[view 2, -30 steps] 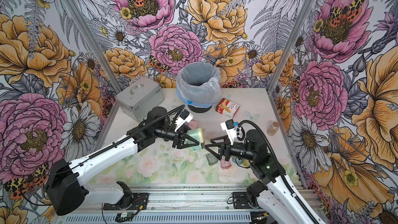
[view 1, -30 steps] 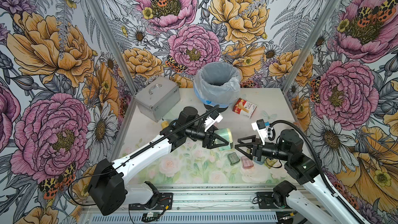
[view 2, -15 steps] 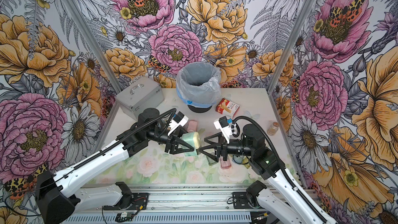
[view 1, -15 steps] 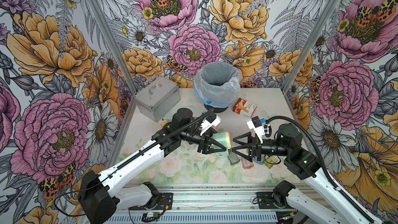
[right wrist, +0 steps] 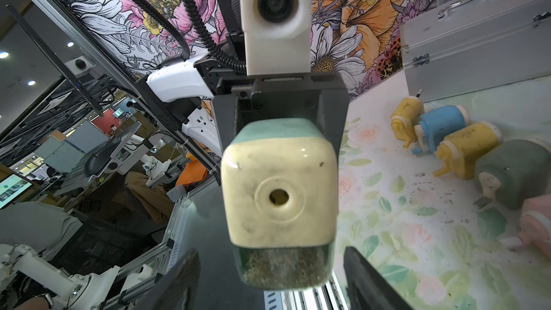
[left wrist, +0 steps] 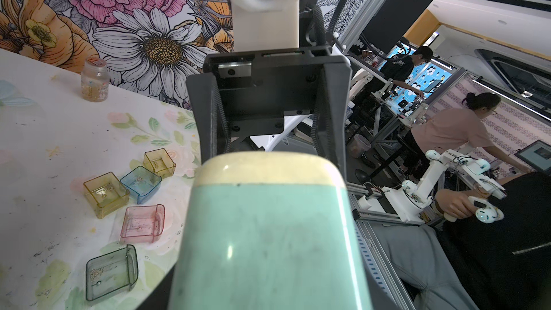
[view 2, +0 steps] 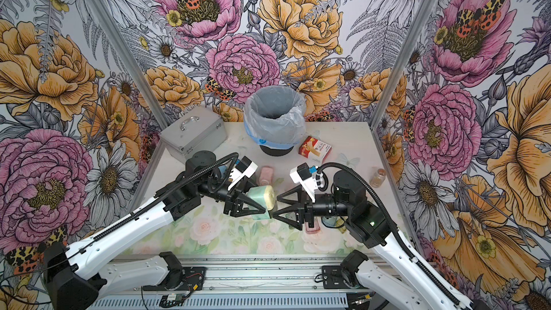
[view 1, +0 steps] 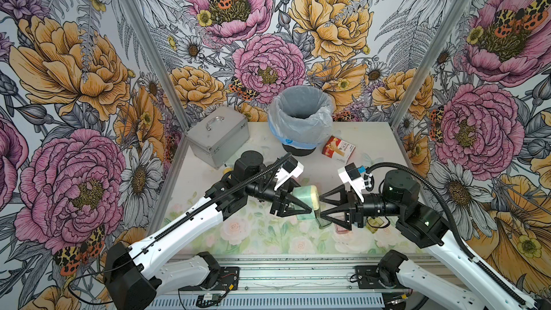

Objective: Take out the pencil sharpener tray and clean the shavings
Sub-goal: Open the container of the pencil sharpener.

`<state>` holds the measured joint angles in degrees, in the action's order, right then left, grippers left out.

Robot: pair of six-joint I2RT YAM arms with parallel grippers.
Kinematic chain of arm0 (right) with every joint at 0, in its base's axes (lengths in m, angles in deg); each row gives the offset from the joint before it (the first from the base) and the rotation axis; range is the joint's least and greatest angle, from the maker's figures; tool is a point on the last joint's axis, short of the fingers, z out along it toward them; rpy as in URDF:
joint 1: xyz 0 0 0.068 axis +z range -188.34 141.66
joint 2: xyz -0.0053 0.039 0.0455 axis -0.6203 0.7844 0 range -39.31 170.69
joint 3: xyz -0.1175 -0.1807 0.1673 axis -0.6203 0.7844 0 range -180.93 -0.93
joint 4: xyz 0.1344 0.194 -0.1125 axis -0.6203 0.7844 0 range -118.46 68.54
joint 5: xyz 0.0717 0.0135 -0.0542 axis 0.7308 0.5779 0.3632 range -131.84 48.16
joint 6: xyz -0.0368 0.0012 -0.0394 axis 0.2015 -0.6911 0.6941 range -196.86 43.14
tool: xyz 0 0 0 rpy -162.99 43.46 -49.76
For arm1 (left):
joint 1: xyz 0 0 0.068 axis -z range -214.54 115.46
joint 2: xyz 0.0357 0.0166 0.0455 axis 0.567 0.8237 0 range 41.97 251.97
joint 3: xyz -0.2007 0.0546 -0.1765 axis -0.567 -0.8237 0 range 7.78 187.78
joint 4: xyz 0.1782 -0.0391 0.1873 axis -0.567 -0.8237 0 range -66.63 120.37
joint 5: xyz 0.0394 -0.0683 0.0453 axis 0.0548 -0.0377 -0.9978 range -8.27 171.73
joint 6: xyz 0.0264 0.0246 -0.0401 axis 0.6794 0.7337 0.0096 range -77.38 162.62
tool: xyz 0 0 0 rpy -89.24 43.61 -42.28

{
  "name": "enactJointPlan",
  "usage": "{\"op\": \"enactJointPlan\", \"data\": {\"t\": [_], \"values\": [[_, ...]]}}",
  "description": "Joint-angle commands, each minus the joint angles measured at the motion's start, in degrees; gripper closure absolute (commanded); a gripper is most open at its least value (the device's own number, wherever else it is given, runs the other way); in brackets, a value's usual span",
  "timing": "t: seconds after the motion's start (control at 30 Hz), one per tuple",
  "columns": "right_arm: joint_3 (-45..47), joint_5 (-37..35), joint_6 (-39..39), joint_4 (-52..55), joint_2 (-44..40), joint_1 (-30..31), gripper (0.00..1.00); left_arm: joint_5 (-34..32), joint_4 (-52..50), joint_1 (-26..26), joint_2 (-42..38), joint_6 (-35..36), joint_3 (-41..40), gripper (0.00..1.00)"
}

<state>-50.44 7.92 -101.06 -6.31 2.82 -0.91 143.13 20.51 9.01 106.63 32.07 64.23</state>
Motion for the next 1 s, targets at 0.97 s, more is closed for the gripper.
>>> {"op": "enactJointPlan", "data": {"t": [0.97], "values": [[-5.5,-3.1,4.3,3.1,2.6,4.5,0.57,-0.4,-2.9,1.0,-5.4,-0.4,-2.1,0.78]]}}
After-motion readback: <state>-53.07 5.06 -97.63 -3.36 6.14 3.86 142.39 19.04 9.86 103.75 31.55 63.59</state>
